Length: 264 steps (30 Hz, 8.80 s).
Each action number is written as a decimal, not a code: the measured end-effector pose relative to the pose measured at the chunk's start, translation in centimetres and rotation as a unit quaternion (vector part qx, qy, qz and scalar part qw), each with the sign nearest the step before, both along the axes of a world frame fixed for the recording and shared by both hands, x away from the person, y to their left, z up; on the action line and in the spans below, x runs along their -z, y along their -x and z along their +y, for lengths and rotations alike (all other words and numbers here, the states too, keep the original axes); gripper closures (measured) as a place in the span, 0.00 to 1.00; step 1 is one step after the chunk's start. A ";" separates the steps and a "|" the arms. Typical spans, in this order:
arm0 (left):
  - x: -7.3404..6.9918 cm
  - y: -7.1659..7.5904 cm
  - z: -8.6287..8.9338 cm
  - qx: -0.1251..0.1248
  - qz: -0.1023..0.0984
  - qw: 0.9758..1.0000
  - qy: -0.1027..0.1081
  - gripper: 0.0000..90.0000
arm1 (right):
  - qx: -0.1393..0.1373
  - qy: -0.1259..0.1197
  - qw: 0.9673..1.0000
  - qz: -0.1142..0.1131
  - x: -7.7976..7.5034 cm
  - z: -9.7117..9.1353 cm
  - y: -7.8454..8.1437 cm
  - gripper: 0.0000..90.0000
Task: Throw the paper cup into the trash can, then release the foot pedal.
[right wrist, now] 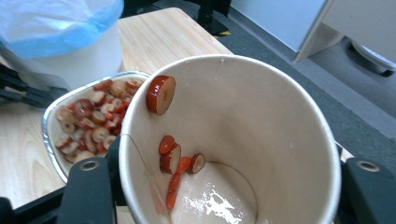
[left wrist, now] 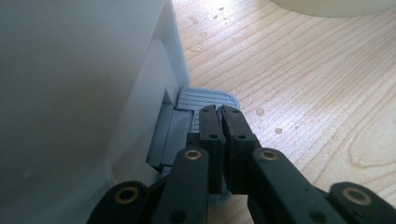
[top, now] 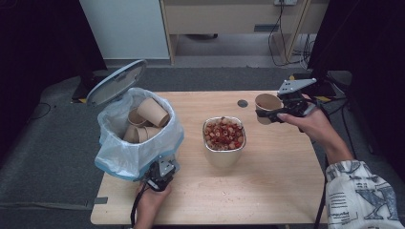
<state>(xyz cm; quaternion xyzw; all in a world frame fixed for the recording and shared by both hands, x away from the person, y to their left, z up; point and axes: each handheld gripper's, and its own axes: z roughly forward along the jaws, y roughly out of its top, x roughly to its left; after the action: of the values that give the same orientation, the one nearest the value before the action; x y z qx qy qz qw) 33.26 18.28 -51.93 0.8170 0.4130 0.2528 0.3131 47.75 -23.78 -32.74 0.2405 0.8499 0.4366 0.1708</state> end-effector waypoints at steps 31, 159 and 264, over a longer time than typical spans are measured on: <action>0.0 0.0 0.0 -0.001 -0.001 1.000 0.002 0.96 | -0.028 -0.027 0.999 0.023 -2.4 6.1 0.0 0.36; 0.0 0.0 -0.1 0.000 -0.004 1.000 -0.005 0.96 | -0.136 -0.069 0.988 0.040 -4.3 33.8 3.3 0.34; -1.1 1.7 -1.0 -0.001 -0.014 0.998 0.058 0.54 | 0.111 -0.088 0.990 0.020 -0.6 9.0 -1.1 0.10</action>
<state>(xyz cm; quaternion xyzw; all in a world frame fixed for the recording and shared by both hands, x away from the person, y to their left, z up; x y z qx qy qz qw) 31.61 17.24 -50.86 0.7931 0.4236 0.2405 0.3657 48.85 -14.74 -32.17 0.3557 0.7796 0.4832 0.1795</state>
